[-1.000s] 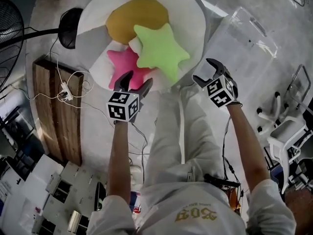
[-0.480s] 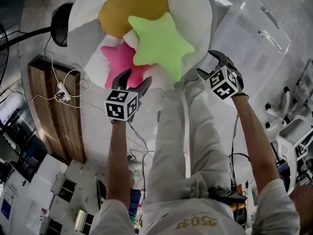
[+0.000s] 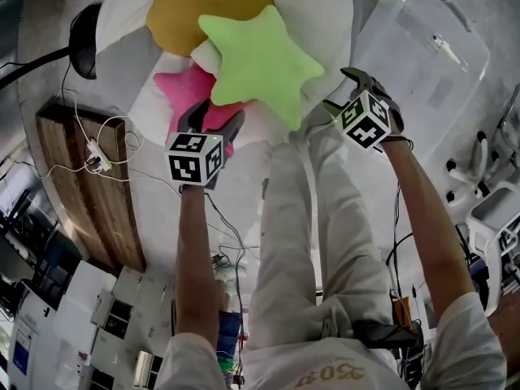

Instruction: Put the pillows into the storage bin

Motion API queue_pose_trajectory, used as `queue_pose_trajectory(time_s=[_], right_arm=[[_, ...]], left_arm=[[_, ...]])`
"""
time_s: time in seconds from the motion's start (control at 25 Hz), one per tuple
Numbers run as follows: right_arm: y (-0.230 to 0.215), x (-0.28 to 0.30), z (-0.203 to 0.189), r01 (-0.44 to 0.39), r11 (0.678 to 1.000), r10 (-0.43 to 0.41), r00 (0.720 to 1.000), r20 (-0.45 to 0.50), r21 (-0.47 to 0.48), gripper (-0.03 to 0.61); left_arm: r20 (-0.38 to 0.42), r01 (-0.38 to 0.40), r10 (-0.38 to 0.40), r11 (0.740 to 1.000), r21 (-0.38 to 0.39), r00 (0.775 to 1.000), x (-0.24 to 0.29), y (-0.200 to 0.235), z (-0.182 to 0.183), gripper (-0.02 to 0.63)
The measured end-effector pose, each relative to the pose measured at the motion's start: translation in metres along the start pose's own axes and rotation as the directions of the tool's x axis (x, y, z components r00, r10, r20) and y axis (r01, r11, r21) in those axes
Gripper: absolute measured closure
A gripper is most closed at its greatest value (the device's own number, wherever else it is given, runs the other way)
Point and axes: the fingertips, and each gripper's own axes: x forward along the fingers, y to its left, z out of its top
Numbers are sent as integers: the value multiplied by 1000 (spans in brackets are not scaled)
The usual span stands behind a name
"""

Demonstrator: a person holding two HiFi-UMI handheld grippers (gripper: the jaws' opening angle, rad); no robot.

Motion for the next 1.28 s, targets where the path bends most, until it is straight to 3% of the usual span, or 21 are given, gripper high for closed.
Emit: queue_pose_trajectory(time_s=[0.32,0.48,0.68,0.88,1.28], right_arm=[[-8,39,-8,-1,1000,1,999,-49,-5,221],[-9,56,-13,-11,1000,10,997,-78,-23,221],[-21,77,-13,0,1000,-2,995,-95,-19,213],[-23,100,-17,-15,995,1,991,-136,-99,207],[-18,132,-23,-48,991,28,987,-157,-125,202]], left_arm=[[-35,-40,43,997,71,998,24,23,-5,229],[-88,-41,56,984,171,995,34,28,-12,227],[-109,-28,55,971,238,992,49,35,-13,225],[-131,14,25,957,289,991,62,31,-18,222],[-110,18,25,928,372,994,76,33,-14,250]])
